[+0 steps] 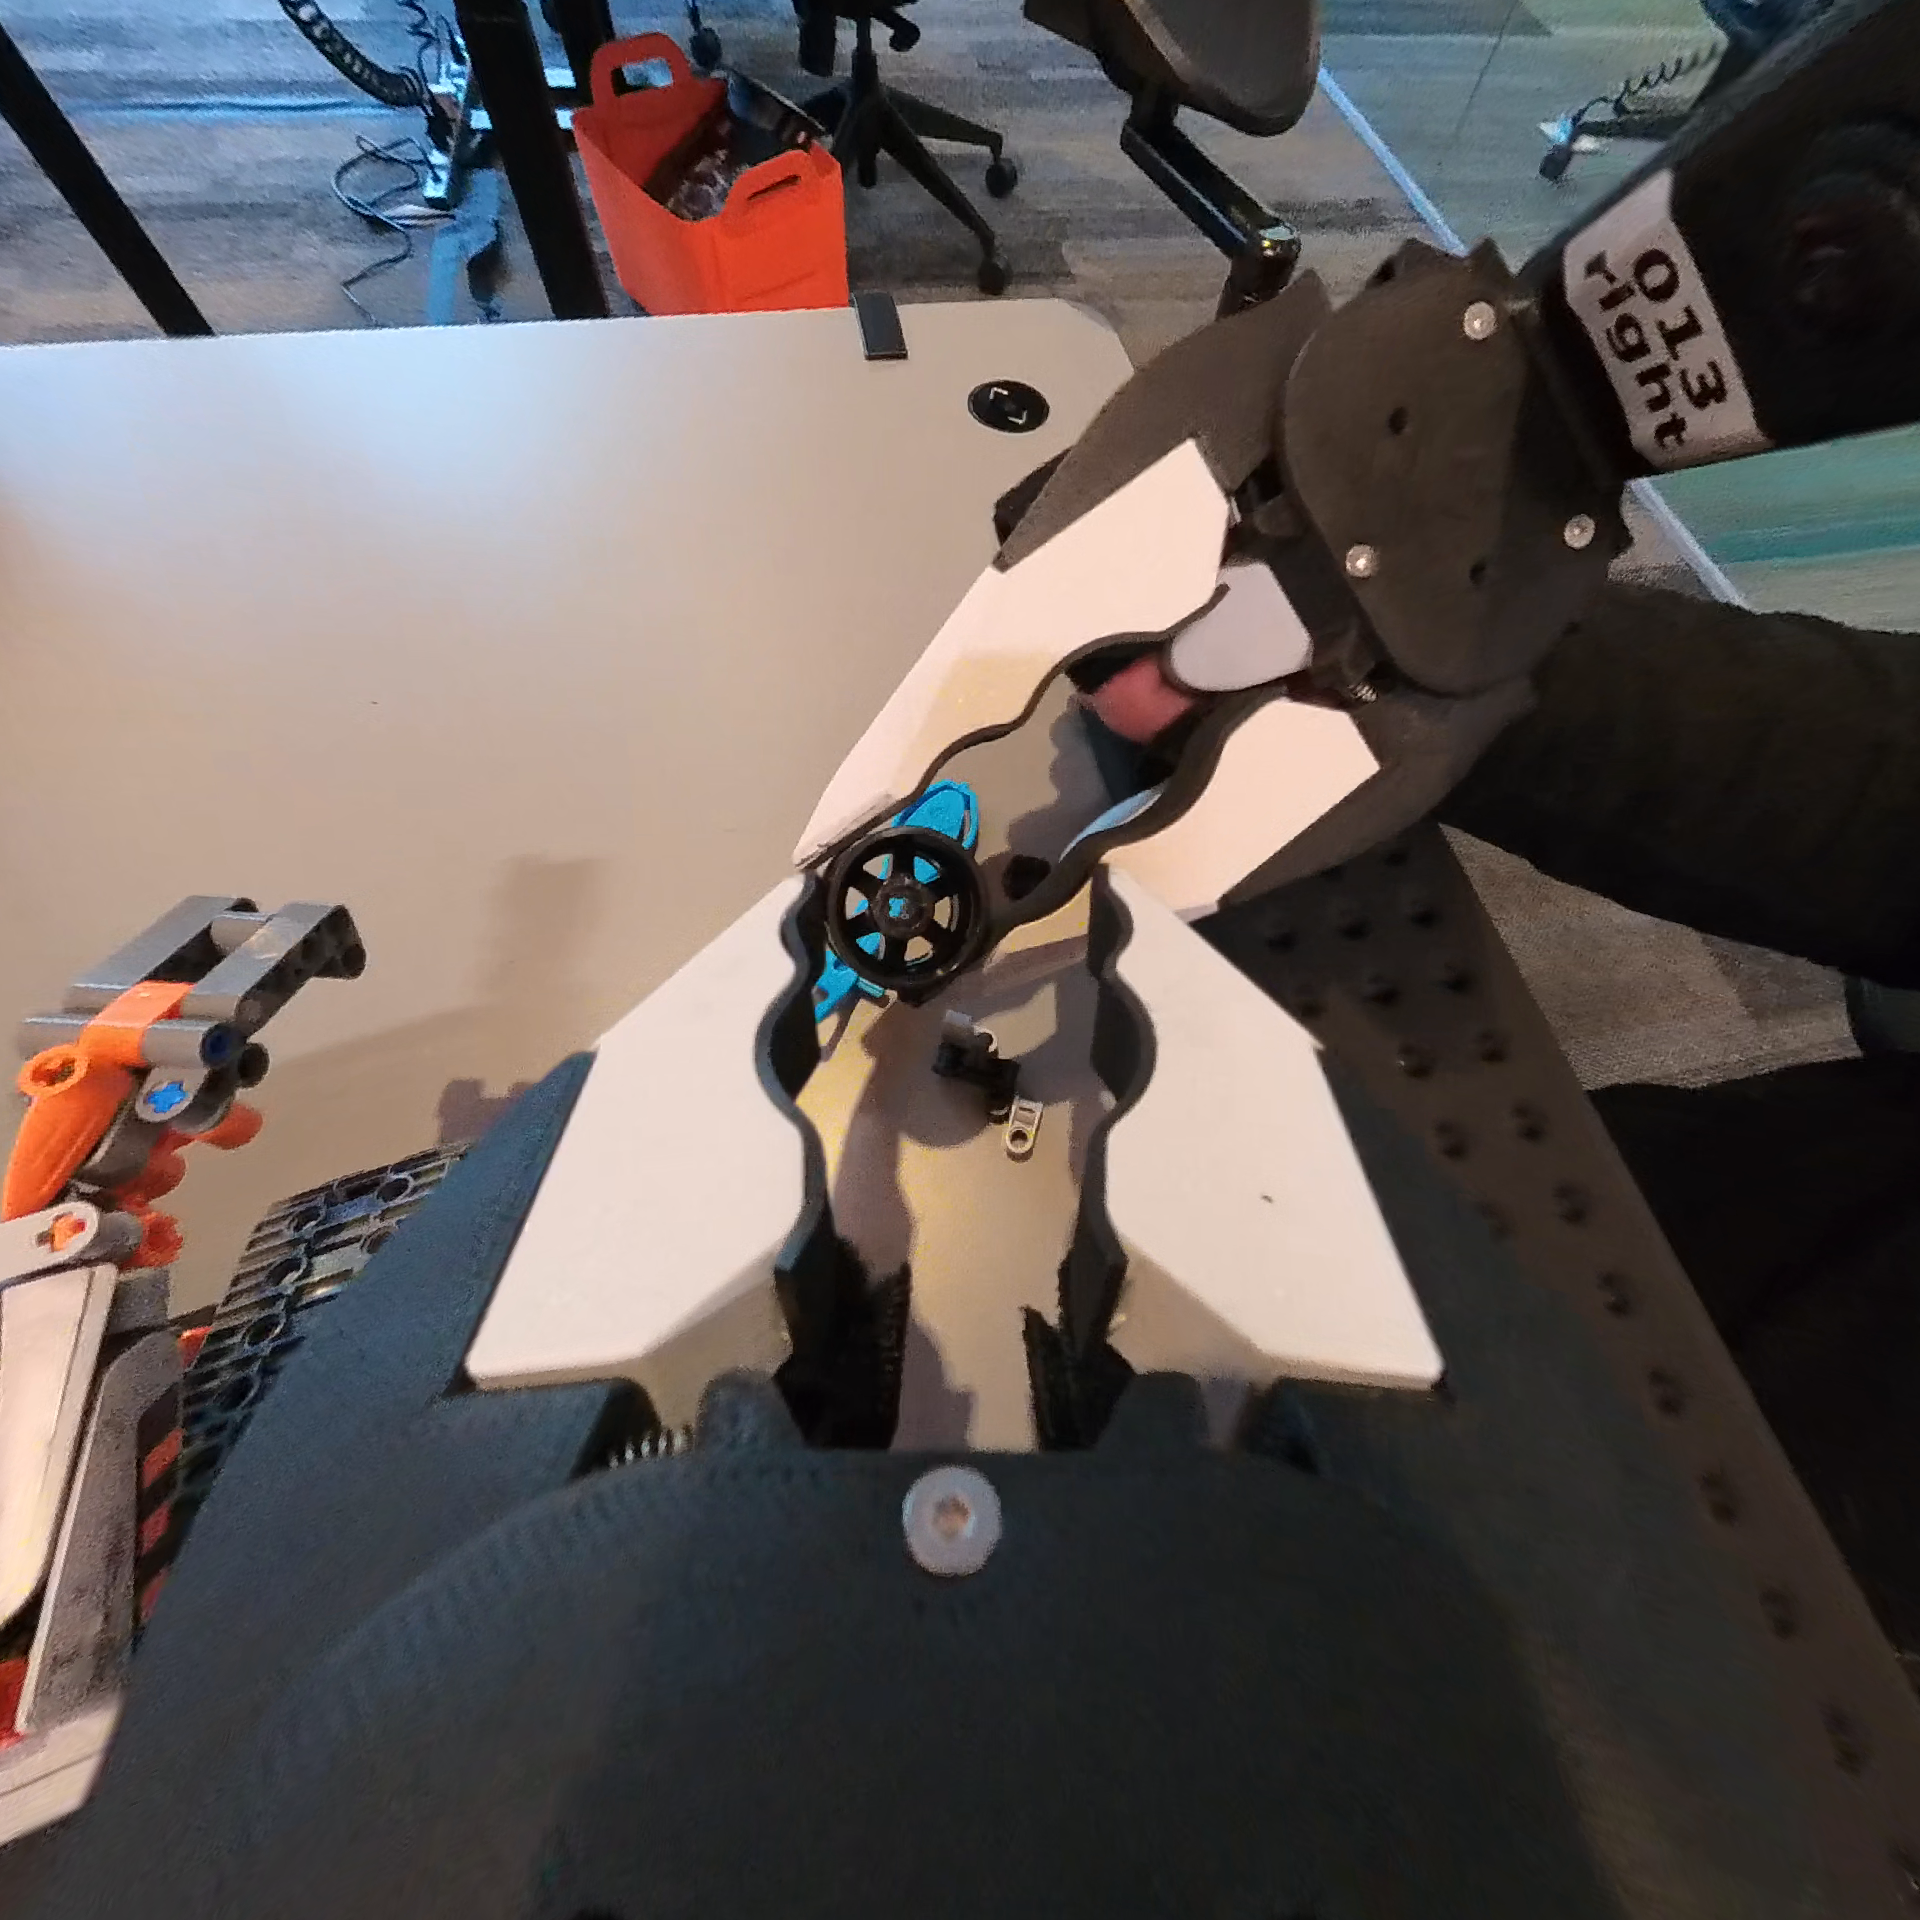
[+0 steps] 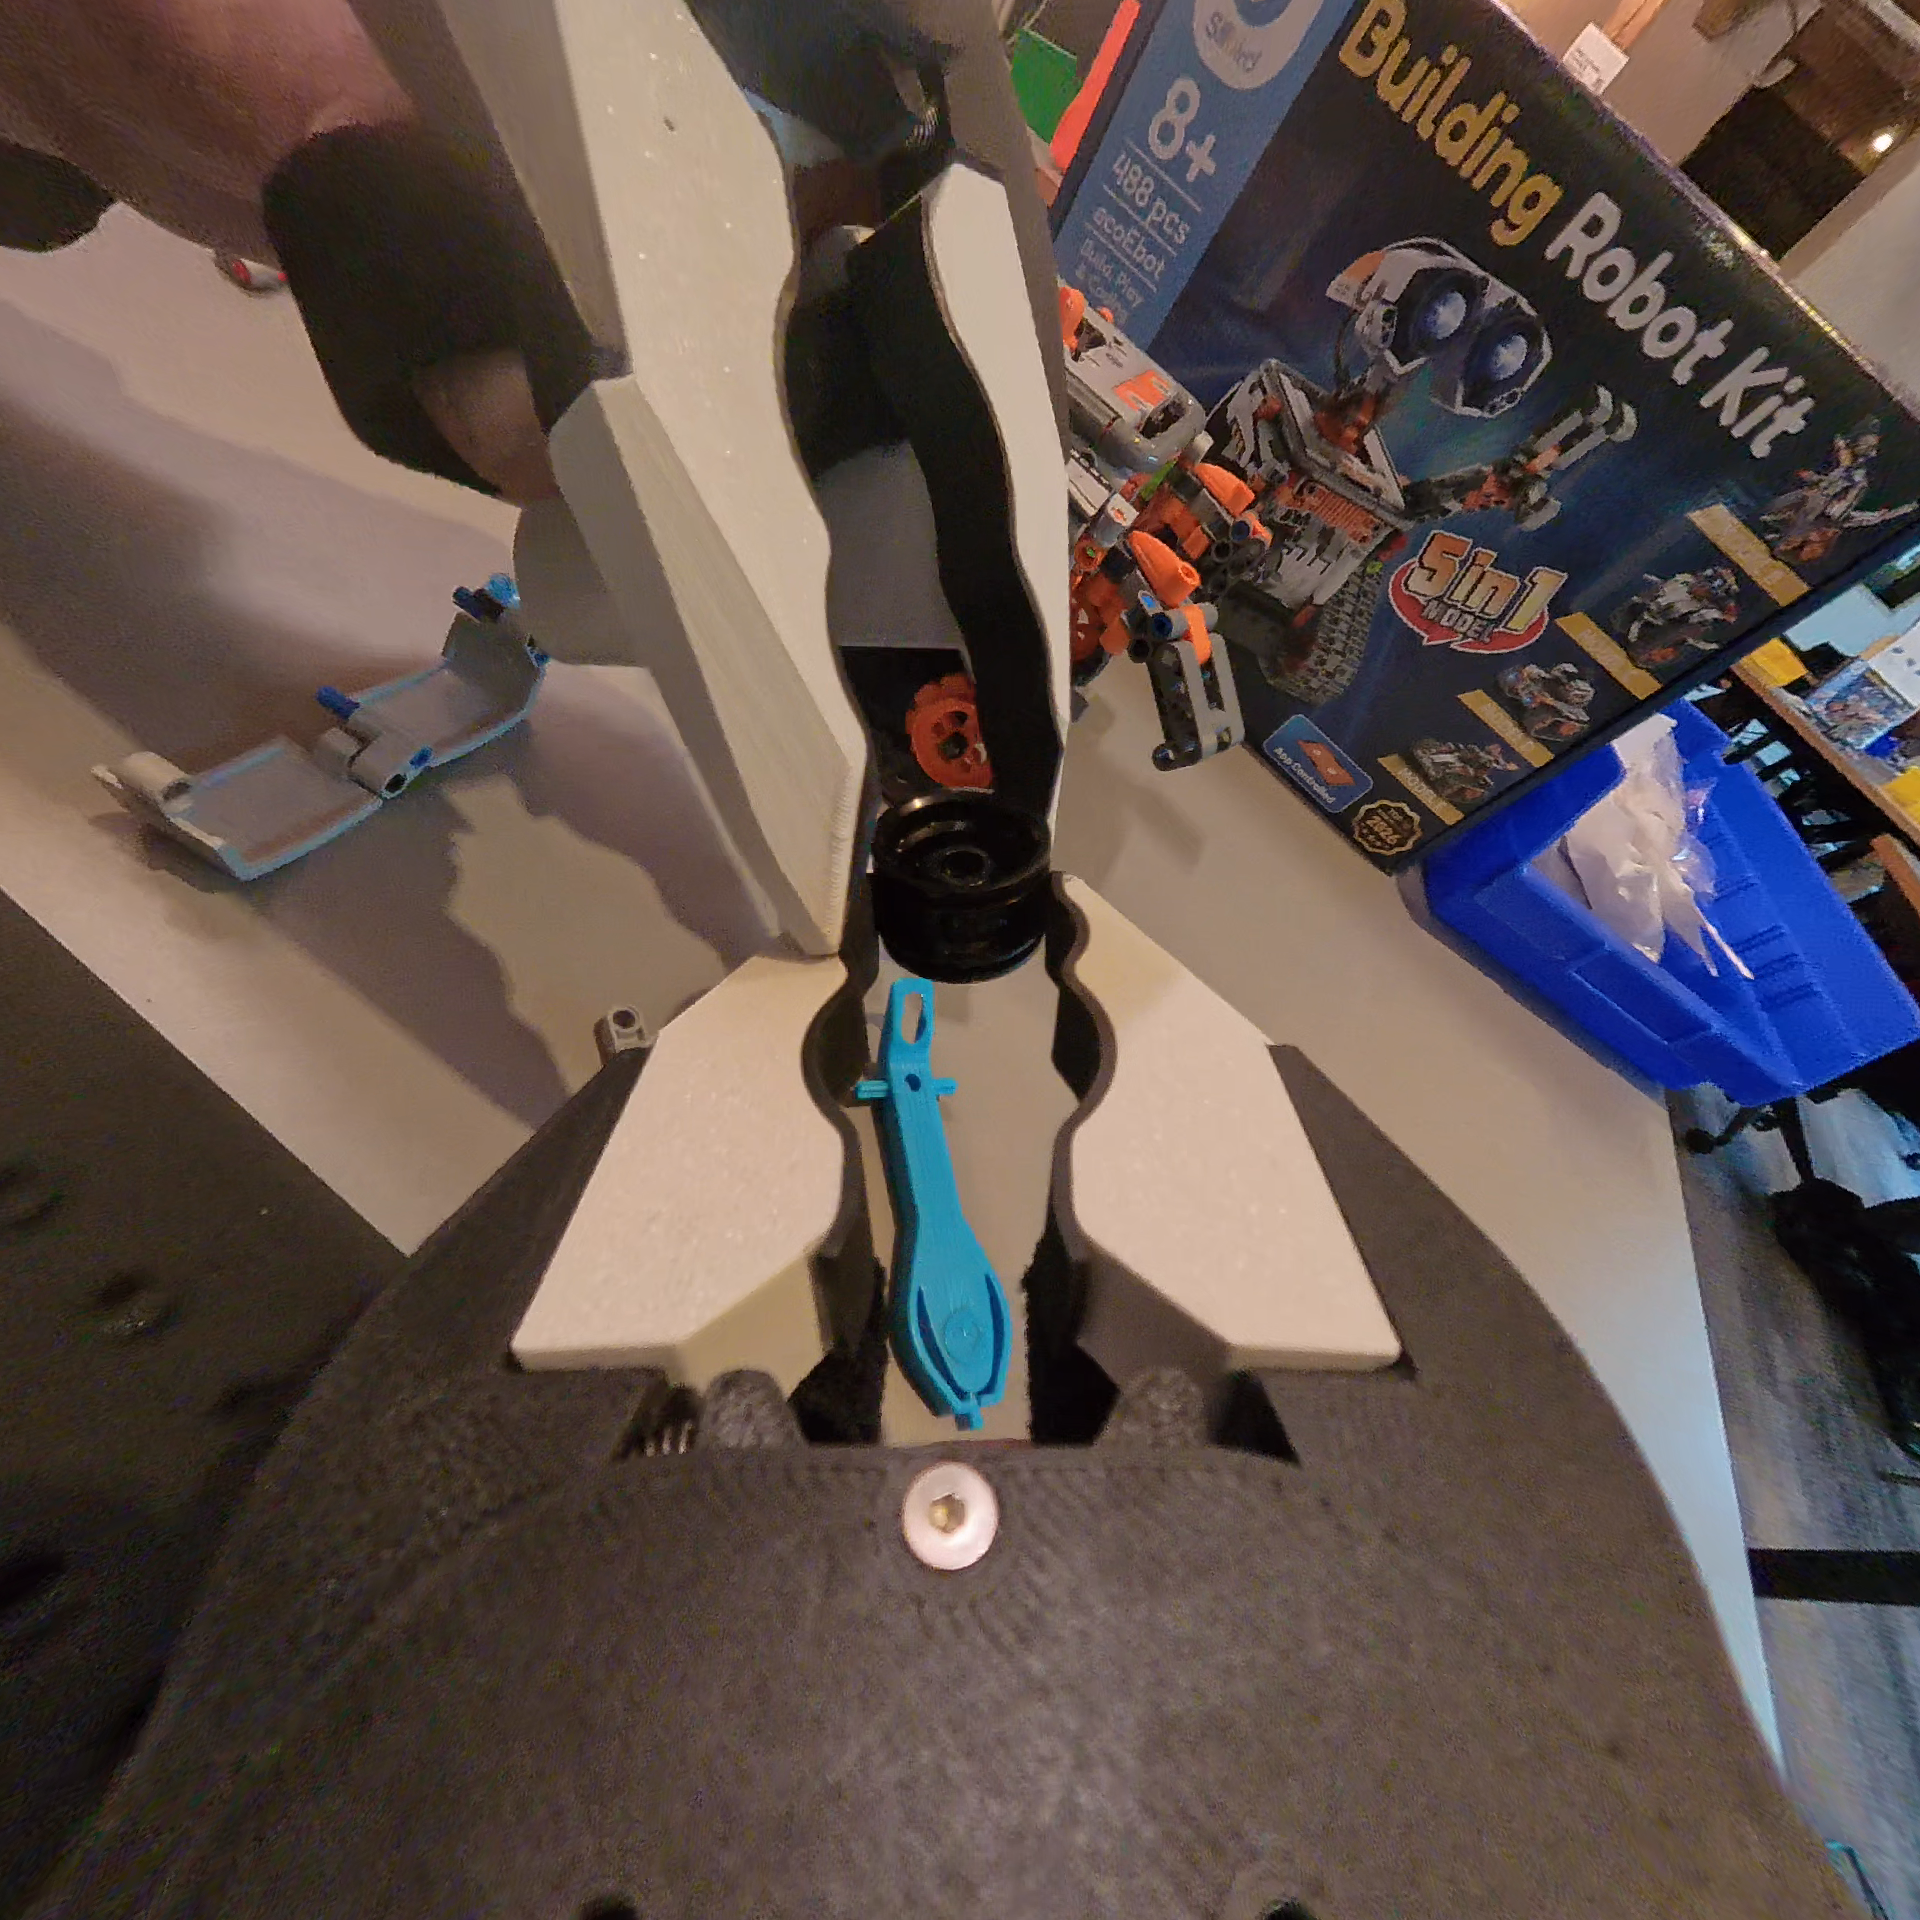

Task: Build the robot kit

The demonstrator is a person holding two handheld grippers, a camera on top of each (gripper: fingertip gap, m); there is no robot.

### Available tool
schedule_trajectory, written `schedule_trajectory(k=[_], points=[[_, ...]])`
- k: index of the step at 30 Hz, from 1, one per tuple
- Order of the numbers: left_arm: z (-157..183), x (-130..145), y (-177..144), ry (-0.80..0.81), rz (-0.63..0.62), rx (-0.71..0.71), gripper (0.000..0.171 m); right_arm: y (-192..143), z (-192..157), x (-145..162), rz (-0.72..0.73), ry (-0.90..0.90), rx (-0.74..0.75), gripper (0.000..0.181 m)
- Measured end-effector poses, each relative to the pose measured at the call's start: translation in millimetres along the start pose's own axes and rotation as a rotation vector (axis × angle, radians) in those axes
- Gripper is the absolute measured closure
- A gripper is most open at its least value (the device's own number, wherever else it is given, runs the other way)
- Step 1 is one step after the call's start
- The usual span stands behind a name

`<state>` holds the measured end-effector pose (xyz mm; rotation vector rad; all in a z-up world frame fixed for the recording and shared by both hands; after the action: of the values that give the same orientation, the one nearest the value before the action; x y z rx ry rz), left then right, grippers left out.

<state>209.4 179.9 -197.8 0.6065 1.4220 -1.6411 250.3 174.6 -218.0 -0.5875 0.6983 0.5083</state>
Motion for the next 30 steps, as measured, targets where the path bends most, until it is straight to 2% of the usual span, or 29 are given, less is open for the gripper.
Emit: schedule_trajectory(k=[4,30], points=[[-4.9,-1.8,-2.5,-0.008,0.01,-0.013,0.143,-1.5,-1.6,-3.3,0.019,-0.02,0.003,0.152],[-3.9,-1.6,-5.1,-0.065,0.012,0.032,0.143,-1.9,-3.7,-3.5,0.043,-0.001,-0.03,0.151]])
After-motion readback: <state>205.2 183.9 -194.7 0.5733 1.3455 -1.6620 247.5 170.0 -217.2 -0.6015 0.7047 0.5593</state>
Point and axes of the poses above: each gripper's, where its closed fingertips meet, y out along the fingers, x out of its underside, z = x × y across the jaws, the point moved 4 cm from there along -y, back along the fingers, and after that the axes turned 11 degrees about -y, right-handed, at the moved point
